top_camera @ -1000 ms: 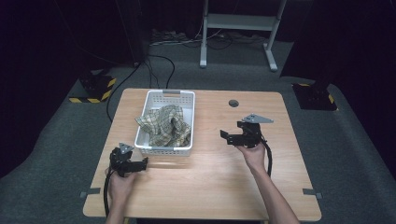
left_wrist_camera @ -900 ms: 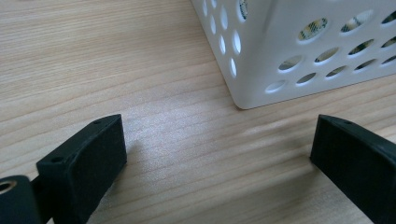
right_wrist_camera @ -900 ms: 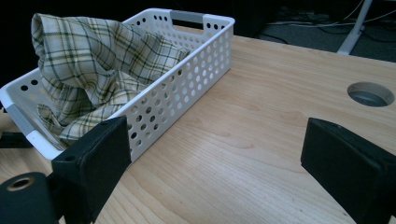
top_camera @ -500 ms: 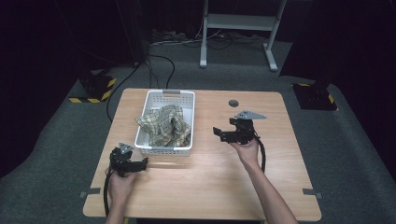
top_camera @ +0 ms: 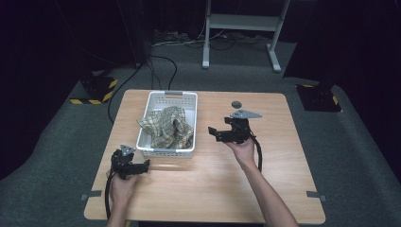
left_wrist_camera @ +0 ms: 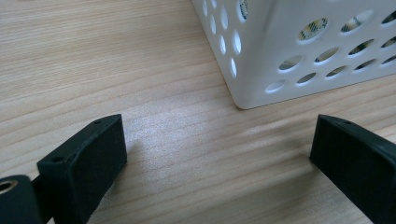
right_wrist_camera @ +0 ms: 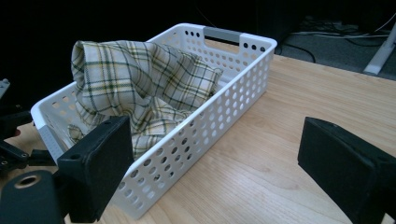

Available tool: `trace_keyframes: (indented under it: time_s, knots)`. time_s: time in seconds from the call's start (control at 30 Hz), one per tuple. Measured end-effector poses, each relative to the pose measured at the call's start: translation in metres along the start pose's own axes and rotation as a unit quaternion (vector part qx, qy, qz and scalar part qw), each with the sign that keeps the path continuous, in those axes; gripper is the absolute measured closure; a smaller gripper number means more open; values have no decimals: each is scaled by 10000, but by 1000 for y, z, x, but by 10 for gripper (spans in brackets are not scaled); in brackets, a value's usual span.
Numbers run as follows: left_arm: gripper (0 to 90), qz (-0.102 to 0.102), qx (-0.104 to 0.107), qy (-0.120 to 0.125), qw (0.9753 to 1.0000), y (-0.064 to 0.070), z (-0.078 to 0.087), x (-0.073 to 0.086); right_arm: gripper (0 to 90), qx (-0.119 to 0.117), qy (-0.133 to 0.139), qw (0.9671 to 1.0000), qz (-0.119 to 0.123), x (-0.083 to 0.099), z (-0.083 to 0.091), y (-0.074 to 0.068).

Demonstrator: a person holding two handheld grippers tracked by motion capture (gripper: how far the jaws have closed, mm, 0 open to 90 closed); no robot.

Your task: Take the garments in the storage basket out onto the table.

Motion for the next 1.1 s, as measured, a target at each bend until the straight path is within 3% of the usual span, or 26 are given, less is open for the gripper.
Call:
trace_keyframes:
  time_s: [1.1]
  knots:
    - [39, -5, 1, 4, 10000, 0, 0, 0, 111, -462, 101, 9988, 121, -24, -25, -37]
Point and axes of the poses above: each handheld gripper's, and its own axes: z roughly backward along the jaws, x roughly out of its underside, y roughly to its right, the point moved 10 cm from there along -z, roughly forward along the jaws, and after that the axes turned 11 degrees about z, right-handed, at the moved point
